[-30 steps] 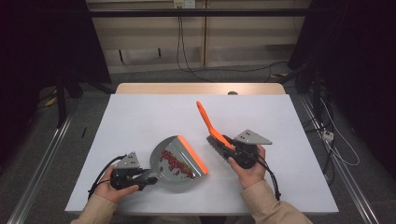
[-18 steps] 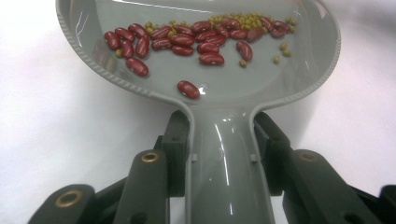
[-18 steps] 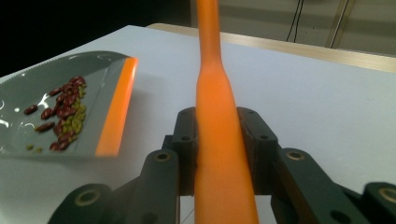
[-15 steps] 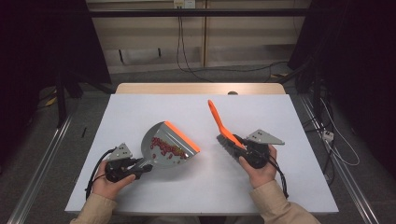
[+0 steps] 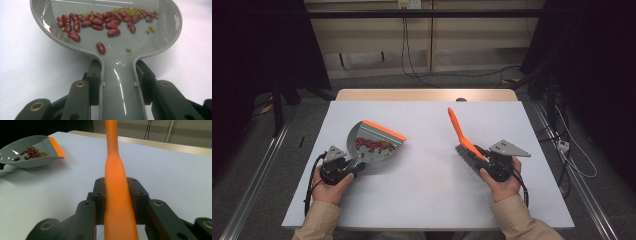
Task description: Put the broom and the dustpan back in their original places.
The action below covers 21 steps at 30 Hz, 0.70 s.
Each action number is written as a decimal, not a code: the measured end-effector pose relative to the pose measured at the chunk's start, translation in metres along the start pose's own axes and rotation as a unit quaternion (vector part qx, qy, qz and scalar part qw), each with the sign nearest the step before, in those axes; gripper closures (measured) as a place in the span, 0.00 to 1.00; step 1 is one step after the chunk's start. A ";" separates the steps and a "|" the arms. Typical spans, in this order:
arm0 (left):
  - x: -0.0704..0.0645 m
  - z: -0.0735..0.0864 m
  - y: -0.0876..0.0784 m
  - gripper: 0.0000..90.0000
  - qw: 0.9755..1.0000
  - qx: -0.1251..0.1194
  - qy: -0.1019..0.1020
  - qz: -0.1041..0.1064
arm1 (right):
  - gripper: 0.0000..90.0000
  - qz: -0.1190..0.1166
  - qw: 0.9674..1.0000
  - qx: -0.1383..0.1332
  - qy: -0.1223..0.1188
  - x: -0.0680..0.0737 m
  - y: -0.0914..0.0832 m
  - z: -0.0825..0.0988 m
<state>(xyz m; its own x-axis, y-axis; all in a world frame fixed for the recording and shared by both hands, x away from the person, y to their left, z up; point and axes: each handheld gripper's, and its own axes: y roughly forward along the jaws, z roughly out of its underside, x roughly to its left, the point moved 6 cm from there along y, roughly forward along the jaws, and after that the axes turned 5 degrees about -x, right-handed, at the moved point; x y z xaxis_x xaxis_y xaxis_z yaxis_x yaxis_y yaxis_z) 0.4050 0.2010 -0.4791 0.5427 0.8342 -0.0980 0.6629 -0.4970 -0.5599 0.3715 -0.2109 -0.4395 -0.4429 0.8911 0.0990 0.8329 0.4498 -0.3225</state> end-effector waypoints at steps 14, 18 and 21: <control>0.014 0.011 0.009 0.70 0.997 0.009 -0.042 -0.058 | 0.79 0.000 1.000 0.006 -0.007 0.001 -0.001 0.007; 0.011 0.012 0.009 0.70 0.998 0.010 -0.032 -0.056 | 0.79 0.002 1.000 0.009 -0.001 -0.001 -0.002 0.010; 0.005 0.012 0.006 0.65 0.998 0.008 -0.031 -0.045 | 0.79 0.004 1.000 0.014 0.001 -0.001 -0.002 0.013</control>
<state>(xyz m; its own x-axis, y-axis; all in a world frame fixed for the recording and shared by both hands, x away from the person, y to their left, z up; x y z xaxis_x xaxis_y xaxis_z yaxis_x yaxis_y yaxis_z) 0.4054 0.2046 -0.4929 0.4477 0.8889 -0.0966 0.6992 -0.4154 -0.5819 0.3663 -0.2130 -0.4512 -0.4364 0.8944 0.0983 0.8263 0.4416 -0.3496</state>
